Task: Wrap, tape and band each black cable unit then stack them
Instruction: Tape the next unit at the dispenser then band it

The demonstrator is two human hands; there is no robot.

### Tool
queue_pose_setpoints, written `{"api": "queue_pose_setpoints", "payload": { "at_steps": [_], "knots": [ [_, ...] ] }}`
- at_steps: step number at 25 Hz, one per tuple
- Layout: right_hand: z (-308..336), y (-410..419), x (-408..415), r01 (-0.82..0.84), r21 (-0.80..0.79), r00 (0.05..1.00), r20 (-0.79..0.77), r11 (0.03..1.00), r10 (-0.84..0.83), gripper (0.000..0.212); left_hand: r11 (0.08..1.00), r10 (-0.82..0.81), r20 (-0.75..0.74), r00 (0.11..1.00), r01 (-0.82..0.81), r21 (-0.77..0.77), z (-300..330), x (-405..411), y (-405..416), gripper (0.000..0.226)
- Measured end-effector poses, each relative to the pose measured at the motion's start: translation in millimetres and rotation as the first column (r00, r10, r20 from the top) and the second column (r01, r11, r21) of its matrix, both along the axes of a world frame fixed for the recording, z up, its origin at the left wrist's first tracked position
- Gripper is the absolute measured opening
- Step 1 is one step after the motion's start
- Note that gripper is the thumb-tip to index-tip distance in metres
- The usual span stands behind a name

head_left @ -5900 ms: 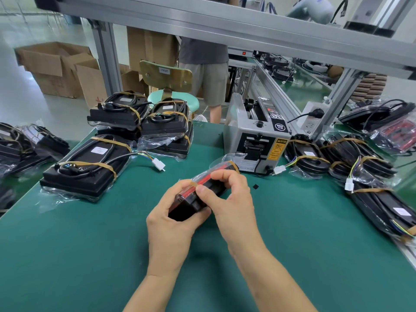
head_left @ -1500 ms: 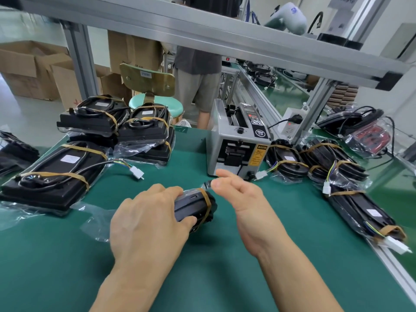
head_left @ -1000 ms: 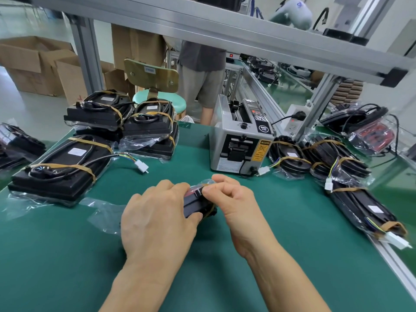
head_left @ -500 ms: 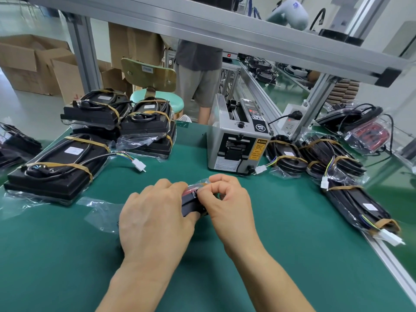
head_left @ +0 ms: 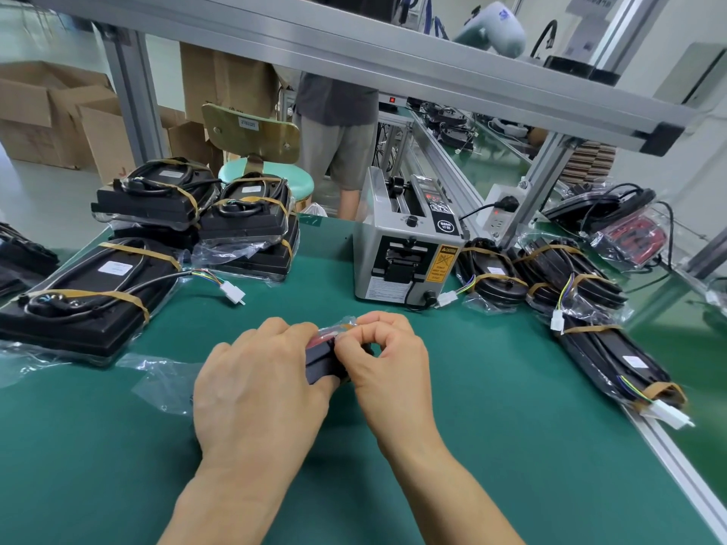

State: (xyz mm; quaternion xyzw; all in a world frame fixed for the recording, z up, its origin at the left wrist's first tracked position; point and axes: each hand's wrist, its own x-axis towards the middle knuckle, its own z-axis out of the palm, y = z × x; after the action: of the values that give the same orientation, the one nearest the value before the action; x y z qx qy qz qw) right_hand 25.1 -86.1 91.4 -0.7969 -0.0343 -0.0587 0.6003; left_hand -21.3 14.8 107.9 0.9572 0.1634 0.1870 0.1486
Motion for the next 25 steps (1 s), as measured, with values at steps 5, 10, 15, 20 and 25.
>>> {"api": "queue_pose_setpoints", "payload": {
  "at_steps": [5,10,15,20,25],
  "knots": [
    [-0.1,2.5,-0.6,0.022,0.04,0.999,-0.027,0.999,-0.021,0.029,1.0,0.004,-0.005,1.0,-0.004,-0.013,2.0,-0.5,-0.7,0.03],
    [-2.1,1.8,4.6,0.013,0.11,0.995,-0.103,0.994,-0.002,0.024,1.0,-0.01,-0.008,1.0,0.01,0.002,1.7,0.2,0.7,0.029],
    [-4.1,2.2,6.2,0.058,0.08,0.995,-0.088,0.995,-0.051,0.018,1.0,-0.011,0.003,1.0,0.011,0.018,-1.7,1.8,1.6,0.031],
    [-2.5,-1.9,8.9,0.047,0.226,0.983,-0.181,0.973,-0.006,0.03,0.999,-0.03,0.044,0.999,0.029,0.022,-1.9,0.9,1.8,0.031],
    [-4.1,-1.2,3.6,-0.072,0.145,0.981,-0.169,0.987,0.096,0.032,1.0,-0.029,0.06,0.998,0.028,0.013,-1.5,0.1,2.0,0.03]
  ]
}}
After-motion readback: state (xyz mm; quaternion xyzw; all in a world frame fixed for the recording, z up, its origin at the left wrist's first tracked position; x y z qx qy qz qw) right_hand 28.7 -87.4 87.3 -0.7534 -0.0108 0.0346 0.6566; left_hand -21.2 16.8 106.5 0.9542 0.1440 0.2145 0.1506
